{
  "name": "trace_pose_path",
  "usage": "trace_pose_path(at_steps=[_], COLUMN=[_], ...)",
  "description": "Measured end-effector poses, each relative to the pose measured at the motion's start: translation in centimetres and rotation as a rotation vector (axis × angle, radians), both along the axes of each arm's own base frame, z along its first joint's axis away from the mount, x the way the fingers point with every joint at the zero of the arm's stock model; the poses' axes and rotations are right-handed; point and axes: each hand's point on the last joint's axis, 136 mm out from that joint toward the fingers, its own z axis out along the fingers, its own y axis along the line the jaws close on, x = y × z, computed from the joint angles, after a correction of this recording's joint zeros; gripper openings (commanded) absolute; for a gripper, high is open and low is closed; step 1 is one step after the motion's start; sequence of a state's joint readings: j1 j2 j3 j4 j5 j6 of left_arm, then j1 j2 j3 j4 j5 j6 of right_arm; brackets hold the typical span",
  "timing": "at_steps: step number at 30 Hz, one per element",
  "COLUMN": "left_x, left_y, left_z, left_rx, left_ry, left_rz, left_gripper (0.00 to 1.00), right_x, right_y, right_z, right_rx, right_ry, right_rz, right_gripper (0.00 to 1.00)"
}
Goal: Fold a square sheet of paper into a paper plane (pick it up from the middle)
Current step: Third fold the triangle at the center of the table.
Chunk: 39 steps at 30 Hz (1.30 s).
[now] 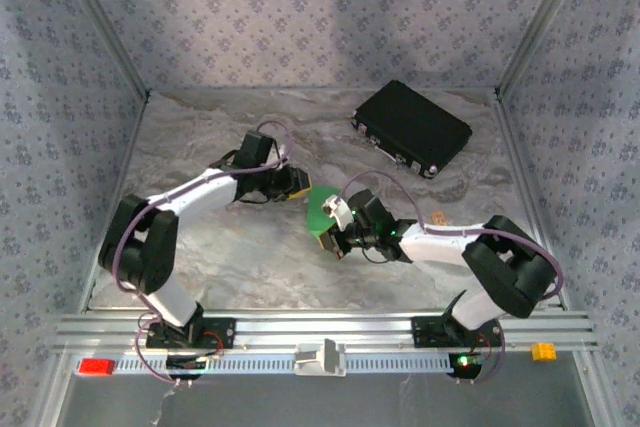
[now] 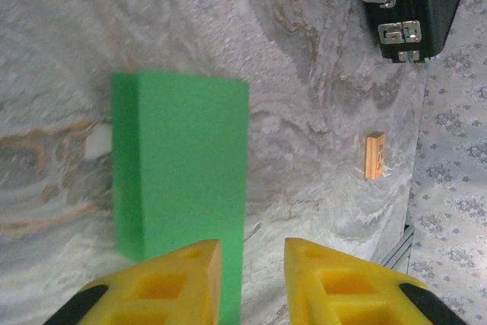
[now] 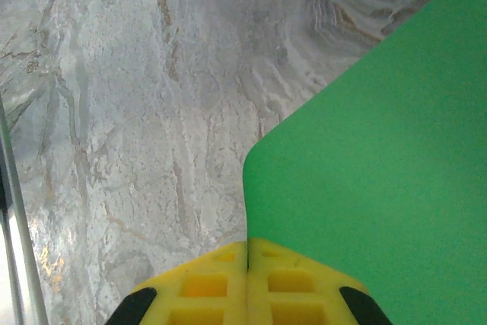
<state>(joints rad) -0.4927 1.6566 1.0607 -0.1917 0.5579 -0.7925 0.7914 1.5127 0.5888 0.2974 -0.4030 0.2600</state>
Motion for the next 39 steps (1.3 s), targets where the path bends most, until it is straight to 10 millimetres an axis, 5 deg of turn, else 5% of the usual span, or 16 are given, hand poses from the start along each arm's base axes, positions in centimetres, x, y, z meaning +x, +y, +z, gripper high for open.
trace_pose_path(at_steps=[14, 23, 39], left_x=[0.3, -0.9, -0.9], left_y=[-4.8, -4.7, -4.7], left_z=[-5.5, -9.8, -10.0], left_rx=[0.032, 0.096, 0.094], left_ry=[0.111, 0.187, 0.177], left_rz=[-0.167, -0.199, -0.217], left_gripper=[0.12, 0.08, 0.07], right_x=[0.3, 0.8, 3.0], right_y=[-0.7, -1.2, -3.4], right_z=[-1.1, -1.3, -2.9], right_rx=[0.051, 0.067, 0.006], right_ry=[0.189, 0.240, 0.274], right_rz=[-0.067, -0.101, -0.221], right_gripper=[0.00, 0.00, 0.00])
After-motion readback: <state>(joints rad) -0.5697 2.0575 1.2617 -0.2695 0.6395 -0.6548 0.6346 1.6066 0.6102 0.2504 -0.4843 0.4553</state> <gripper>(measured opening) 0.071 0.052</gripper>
